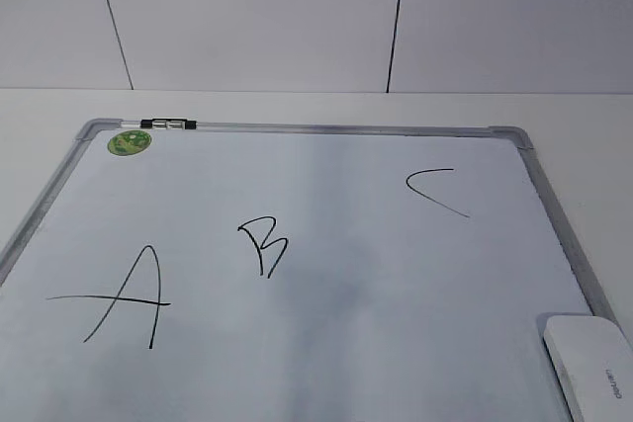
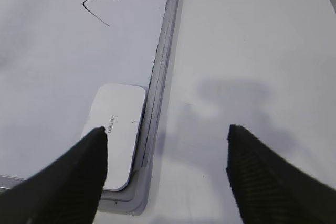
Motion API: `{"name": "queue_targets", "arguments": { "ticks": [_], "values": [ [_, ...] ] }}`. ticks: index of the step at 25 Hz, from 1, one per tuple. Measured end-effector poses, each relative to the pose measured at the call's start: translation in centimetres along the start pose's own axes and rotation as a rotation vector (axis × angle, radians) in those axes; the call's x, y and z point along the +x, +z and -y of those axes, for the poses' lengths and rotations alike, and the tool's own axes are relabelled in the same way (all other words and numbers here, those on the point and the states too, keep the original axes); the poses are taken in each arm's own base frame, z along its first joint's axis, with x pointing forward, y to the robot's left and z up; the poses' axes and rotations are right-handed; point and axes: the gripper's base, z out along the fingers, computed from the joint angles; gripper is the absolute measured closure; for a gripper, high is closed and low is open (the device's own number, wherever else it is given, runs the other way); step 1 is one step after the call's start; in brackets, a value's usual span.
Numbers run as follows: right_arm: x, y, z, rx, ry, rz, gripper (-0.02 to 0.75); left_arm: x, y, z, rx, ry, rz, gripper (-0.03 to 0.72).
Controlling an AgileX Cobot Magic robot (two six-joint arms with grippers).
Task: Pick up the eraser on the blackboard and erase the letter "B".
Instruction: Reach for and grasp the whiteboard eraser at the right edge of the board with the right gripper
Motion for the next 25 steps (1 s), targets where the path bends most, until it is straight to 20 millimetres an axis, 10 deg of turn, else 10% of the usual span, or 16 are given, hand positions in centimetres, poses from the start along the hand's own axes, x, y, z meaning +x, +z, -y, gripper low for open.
{"name": "queue_targets", "arguments": {
  "ticks": [25],
  "values": [
    [0.0, 0.0, 0.0, 0.0, 0.0, 0.0, 0.18, 0.0, 0.0, 0.0, 0.0, 0.0, 0.0, 0.276]
  ]
}}
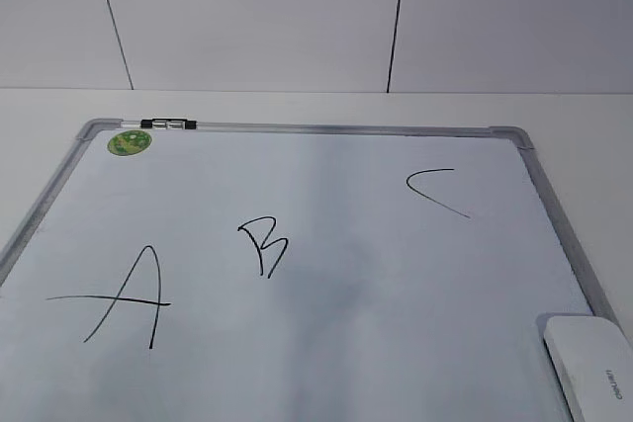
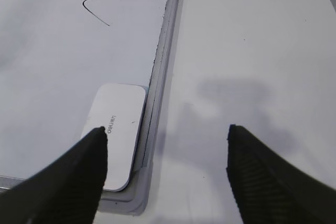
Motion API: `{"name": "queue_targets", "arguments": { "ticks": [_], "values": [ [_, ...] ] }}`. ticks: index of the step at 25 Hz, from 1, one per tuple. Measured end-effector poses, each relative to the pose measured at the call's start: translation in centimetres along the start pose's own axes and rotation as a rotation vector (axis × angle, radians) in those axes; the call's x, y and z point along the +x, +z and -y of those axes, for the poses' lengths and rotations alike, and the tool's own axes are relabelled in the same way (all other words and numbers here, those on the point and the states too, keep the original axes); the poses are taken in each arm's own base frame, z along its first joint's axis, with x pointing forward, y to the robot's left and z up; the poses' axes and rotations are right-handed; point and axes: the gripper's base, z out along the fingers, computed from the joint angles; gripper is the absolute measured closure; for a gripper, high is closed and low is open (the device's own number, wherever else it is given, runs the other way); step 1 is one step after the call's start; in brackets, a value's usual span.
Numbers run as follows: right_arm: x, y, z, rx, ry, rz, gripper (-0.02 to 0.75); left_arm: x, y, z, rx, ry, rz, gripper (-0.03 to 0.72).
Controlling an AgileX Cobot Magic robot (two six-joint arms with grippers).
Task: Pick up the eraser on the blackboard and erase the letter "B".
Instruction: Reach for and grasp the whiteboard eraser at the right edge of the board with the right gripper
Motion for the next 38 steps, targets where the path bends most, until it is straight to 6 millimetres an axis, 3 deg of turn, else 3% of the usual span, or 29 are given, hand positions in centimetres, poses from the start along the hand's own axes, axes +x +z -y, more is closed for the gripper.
{"name": "queue_targets", "arguments": {
  "ticks": [8, 14, 19, 38],
  "values": [
    [-0.4, -0.4, -0.6, -0.07, 0.044, -0.013, 0.18, 0.0, 0.0, 0.0, 0.0, 0.0, 0.0, 0.276],
    [-4.4, -0.6, -1.0, -0.165, 0.086, -0.101, 0.18, 0.0, 0.0, 0.0, 0.0, 0.0, 0.0, 0.276],
    [-6.4, 1.0, -1.3, -0.227, 0.122, -0.206, 0.18, 0.0, 0.0, 0.0, 0.0, 0.0, 0.0, 0.276],
    [-7.3, 5.1, -1.4, -0.246, 0.156, -0.486, 0.113, 0.0, 0.0, 0.0, 0.0, 0.0, 0.0, 0.276]
  ]
}}
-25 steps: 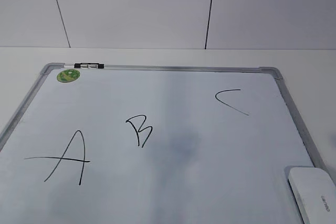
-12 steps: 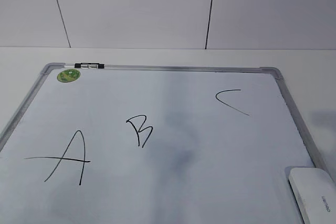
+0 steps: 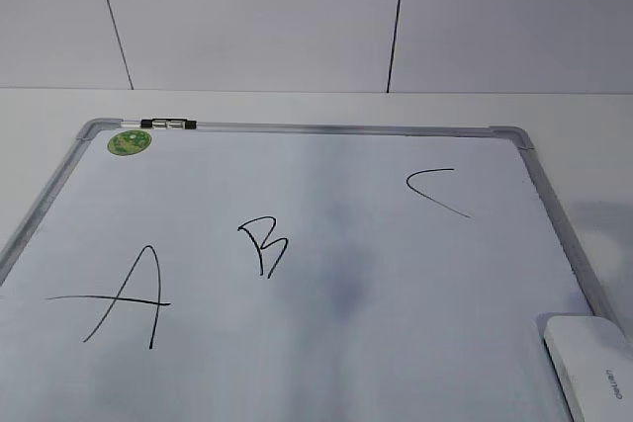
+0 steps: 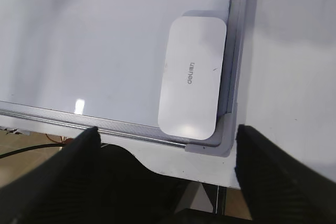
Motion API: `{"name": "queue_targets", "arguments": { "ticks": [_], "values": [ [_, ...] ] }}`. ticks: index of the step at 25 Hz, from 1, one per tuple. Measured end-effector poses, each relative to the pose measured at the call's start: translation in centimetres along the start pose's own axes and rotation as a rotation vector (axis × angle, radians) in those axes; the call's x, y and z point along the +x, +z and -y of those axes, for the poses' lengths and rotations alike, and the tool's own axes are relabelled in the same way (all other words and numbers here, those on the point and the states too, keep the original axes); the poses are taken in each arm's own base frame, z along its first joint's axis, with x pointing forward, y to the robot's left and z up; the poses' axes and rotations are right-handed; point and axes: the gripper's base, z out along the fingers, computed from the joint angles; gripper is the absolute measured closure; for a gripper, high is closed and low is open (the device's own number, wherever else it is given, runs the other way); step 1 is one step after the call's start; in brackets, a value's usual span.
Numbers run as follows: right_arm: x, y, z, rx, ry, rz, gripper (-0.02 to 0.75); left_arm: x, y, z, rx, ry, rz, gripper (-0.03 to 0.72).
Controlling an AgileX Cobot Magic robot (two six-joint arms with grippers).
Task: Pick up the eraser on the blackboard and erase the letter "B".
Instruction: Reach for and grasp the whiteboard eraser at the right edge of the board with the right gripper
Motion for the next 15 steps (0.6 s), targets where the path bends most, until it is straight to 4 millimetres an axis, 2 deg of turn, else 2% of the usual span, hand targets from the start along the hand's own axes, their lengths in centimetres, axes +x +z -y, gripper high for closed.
{"name": "queue_targets", "arguments": {
  "ticks": [4, 8, 11, 15],
  "values": [
    [-0.7, 0.9, 0.0, -0.021, 0.022, -0.056, 0.093, 0.0, 0.0, 0.0, 0.0, 0.0, 0.0, 0.276],
    [-1.4, 1.9, 0.2, -0.023, 0.034, -0.116, 0.091, -0.4, -0.4, 0.0, -0.001, 0.002, 0.014, 0.241],
    [-1.8, 2.5, 0.3, -0.023, 0.038, -0.149, 0.091, -2.2, -1.7, 0.1, -0.002, 0.006, 0.051, 0.22],
    [-2.0, 2.8, 0.4, -0.023, 0.03, -0.169, 0.092, -5.9, -1.8, -0.1, -0.004, 0.003, 0.009, 0.214]
  ]
}}
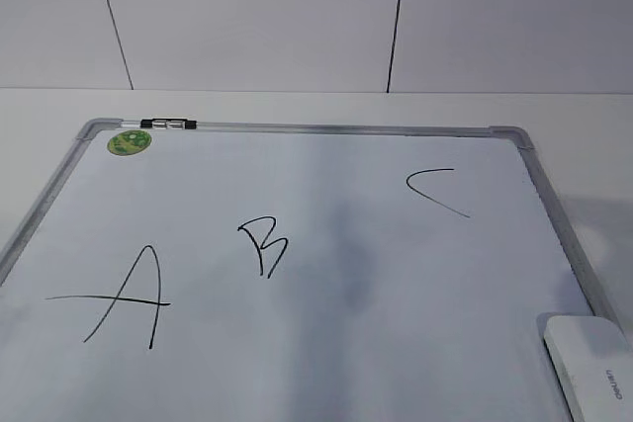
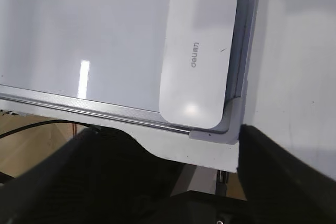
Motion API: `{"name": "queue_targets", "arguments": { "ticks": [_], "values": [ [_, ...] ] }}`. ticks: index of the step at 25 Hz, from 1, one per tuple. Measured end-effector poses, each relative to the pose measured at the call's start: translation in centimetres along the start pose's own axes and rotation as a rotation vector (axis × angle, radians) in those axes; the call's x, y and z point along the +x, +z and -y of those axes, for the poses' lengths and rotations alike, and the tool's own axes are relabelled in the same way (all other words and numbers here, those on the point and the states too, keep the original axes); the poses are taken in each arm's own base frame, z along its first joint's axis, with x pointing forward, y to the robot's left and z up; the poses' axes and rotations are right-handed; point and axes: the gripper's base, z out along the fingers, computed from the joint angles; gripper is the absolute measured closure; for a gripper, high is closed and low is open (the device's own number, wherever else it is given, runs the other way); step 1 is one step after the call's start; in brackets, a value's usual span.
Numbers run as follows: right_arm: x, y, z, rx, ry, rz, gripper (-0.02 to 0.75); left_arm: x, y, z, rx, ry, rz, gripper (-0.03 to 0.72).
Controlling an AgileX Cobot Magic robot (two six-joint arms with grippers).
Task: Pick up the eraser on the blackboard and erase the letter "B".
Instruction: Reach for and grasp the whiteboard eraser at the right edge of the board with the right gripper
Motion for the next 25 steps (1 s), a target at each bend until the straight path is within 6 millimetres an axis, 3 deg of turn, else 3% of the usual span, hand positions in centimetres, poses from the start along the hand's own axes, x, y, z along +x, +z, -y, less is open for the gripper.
{"name": "queue_targets", "arguments": {
  "ticks": [5, 10, 18, 19, 20, 25],
  "values": [
    [-0.2, 0.1, -0.1, -0.011, -0.008, 0.011, 0.106, -3.2, 2.1, -0.3, 0.016, -0.022, -0.102, 0.212],
    [-0.5, 0.1, -0.1, -0.016, -0.006, 0.039, 0.151, -4.9, 7.3, -0.9, 0.019, -0.056, -0.258, 0.209],
    [-0.5, 0.1, -0.1, -0.018, -0.01, 0.039, 0.164, -6.3, 15.4, -1.6, 0.042, -0.118, -0.449, 0.151],
    [-0.5, 0.1, -0.1, -0.018, -0.01, 0.039, 0.164, -6.6, 17.2, -1.8, 0.036, -0.126, -0.469, 0.15],
    [-0.5, 0.1, -0.1, -0.018, -0.01, 0.039, 0.164, -6.6, 17.2, -1.8, 0.036, -0.126, -0.469, 0.15],
    [-0.5, 0.1, -0.1, -0.018, -0.012, 0.039, 0.164, -6.0, 21.7, -3.9, -0.014, -0.19, -0.595, 0.15]
  ]
}}
